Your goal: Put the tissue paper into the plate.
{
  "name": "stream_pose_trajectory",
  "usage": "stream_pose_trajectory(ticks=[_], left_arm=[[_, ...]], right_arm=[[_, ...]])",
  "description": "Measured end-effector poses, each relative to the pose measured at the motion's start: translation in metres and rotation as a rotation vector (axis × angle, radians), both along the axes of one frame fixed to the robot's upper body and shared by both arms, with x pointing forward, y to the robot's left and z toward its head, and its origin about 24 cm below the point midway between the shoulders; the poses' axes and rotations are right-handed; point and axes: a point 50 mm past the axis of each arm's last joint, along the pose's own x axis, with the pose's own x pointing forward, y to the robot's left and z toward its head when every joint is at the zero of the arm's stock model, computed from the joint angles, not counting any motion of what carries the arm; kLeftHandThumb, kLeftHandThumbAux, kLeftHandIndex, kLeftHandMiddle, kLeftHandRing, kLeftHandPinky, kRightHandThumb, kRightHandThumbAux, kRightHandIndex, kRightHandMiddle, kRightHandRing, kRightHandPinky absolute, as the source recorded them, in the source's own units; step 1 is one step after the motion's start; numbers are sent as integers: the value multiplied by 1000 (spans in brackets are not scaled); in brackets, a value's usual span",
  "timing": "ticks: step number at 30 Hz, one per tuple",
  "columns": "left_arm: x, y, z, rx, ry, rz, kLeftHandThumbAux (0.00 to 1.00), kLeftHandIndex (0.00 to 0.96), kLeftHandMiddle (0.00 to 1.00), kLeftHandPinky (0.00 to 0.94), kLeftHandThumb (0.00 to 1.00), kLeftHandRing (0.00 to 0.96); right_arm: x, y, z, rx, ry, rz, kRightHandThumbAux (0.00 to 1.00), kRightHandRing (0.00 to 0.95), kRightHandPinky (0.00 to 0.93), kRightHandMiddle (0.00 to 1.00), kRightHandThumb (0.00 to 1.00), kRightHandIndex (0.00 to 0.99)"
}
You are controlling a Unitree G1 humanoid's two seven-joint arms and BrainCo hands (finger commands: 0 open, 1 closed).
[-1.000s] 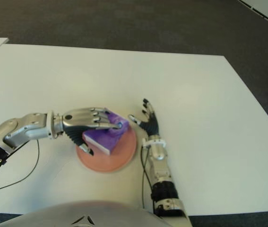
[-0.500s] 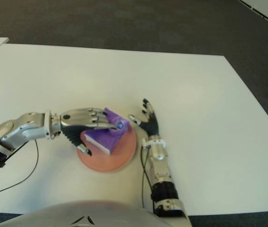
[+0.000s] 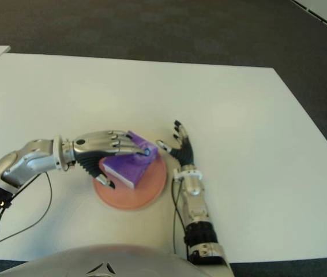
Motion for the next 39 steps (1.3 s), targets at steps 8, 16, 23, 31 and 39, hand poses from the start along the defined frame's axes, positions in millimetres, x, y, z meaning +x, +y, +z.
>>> stream_pose_trajectory(ticks=[8, 16, 23, 31, 39], left_arm=[[22, 26, 29, -405, 79, 142, 450, 0, 0, 0, 80, 0], [43, 51, 52, -951, 199, 304, 379, 0, 0, 0, 102, 0], [49, 69, 53, -1346, 306, 400, 412, 0, 0, 0, 68, 0], [72, 109, 42, -1483, 332, 574, 521, 0, 0, 0, 7, 0], [73, 104, 9, -1464, 338, 715, 578, 0, 0, 0, 0, 0]], right_arm=[[1, 1, 2, 4, -14, -8, 753, 28, 54, 25, 138, 5], [2, 2, 3, 7, -15, -6, 734, 26, 60, 24, 121, 2], [1, 4, -2, 8, 8, -5, 731, 30, 66, 29, 118, 4], [1, 4, -2, 8, 8, -5, 725, 31, 67, 29, 117, 3], [2, 4, -1, 8, 5, -7, 724, 30, 70, 28, 123, 4]])
